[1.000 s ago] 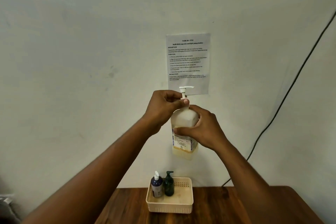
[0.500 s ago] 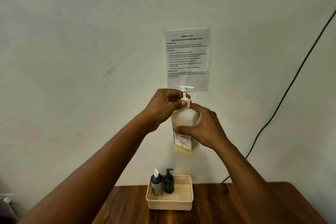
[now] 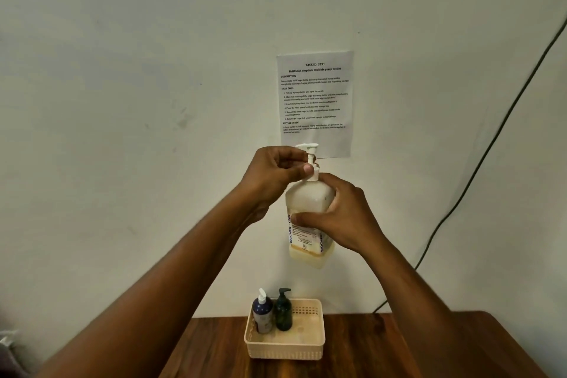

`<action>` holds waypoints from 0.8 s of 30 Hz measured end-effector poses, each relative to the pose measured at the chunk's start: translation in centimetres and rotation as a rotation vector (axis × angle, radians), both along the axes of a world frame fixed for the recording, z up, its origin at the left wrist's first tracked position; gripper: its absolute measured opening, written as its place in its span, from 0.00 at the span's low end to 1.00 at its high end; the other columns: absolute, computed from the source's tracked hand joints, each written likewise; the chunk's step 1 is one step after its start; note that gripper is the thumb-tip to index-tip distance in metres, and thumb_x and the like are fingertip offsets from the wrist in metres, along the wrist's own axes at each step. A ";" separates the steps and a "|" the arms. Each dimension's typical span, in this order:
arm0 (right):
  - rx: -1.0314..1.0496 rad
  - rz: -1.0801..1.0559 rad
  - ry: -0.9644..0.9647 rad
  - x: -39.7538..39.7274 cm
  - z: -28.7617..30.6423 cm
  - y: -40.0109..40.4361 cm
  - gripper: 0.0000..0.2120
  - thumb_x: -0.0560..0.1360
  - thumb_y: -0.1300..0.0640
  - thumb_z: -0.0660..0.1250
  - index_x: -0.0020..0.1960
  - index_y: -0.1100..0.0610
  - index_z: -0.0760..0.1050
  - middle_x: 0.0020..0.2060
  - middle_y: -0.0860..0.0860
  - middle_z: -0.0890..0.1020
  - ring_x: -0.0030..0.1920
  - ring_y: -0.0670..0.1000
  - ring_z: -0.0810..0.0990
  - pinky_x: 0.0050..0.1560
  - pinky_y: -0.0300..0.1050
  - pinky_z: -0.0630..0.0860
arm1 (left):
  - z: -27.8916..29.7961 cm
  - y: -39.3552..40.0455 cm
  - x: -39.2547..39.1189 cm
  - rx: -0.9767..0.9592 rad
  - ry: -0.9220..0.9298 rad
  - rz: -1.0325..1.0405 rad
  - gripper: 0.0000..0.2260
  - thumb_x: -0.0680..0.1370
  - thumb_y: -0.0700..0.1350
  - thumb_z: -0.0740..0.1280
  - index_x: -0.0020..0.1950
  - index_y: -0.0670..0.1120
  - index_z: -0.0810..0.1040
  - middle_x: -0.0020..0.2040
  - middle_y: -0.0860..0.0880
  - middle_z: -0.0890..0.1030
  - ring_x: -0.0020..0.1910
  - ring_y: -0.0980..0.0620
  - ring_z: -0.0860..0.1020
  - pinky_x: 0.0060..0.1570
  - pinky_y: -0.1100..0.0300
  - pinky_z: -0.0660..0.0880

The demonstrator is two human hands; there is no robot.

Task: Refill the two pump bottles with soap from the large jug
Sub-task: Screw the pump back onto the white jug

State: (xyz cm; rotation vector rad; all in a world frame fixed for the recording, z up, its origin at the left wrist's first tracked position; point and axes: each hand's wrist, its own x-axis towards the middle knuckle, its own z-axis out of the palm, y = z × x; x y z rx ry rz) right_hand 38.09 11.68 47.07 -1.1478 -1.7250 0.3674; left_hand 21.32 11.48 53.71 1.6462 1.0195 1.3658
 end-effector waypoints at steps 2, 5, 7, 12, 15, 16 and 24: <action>-0.021 -0.010 0.026 0.0 0.1 -0.1 0.40 0.52 0.32 0.80 0.62 0.39 0.75 0.49 0.37 0.83 0.47 0.39 0.82 0.47 0.46 0.82 | 0.3 0.1 -0.2 -0.037 0.020 -0.090 0.08 0.80 0.32 0.70 0.59 0.35 0.83 0.52 0.42 0.88 0.48 0.54 0.86 0.45 0.69 0.78; -0.053 -0.024 0.023 -0.2 0.2 -0.2 0.41 0.51 0.31 0.80 0.60 0.40 0.71 0.50 0.39 0.81 0.48 0.41 0.81 0.46 0.47 0.82 | 0.7 -0.2 -0.3 -0.058 0.061 -0.131 0.10 0.82 0.34 0.68 0.61 0.36 0.83 0.54 0.44 0.88 0.45 0.61 0.85 0.39 0.75 0.75; -0.059 -0.029 0.017 -0.2 0.3 -0.3 0.39 0.52 0.31 0.80 0.58 0.40 0.70 0.49 0.40 0.81 0.47 0.41 0.81 0.45 0.46 0.82 | 0.8 -0.4 -0.2 -0.012 0.054 -0.066 0.09 0.80 0.38 0.72 0.58 0.37 0.84 0.51 0.43 0.87 0.44 0.60 0.84 0.42 0.71 0.78; -0.052 -0.029 -0.001 -0.3 0.8 -0.7 0.38 0.53 0.32 0.80 0.58 0.39 0.67 0.49 0.39 0.80 0.47 0.41 0.81 0.46 0.47 0.83 | 0.0 -0.5 1.0 0.107 0.081 0.167 0.14 0.69 0.46 0.84 0.48 0.40 0.85 0.46 0.39 0.85 0.43 0.46 0.83 0.46 0.49 0.82; -0.042 -0.017 0.031 0.0 0.9 -1.0 0.37 0.52 0.32 0.80 0.56 0.41 0.71 0.48 0.41 0.82 0.46 0.42 0.83 0.44 0.47 0.83 | 0.4 -0.1 0.4 0.089 0.075 0.057 0.07 0.73 0.40 0.80 0.49 0.42 0.87 0.43 0.47 0.87 0.42 0.54 0.84 0.45 0.61 0.81; -0.043 0.000 0.051 0.1 0.9 -1.1 0.37 0.52 0.33 0.80 0.56 0.41 0.72 0.48 0.41 0.83 0.46 0.42 0.83 0.43 0.46 0.82 | 0.6 0.0 0.0 0.070 0.069 -0.018 0.07 0.75 0.38 0.78 0.53 0.40 0.87 0.46 0.45 0.89 0.46 0.53 0.85 0.50 0.61 0.82; -0.057 0.033 0.106 0.0 1.1 -1.5 0.37 0.53 0.33 0.81 0.57 0.42 0.72 0.49 0.42 0.83 0.46 0.42 0.83 0.41 0.41 0.80 | 1.5 -0.7 -0.3 0.050 0.100 -0.146 0.09 0.80 0.39 0.73 0.59 0.39 0.85 0.55 0.42 0.88 0.55 0.48 0.86 0.57 0.58 0.82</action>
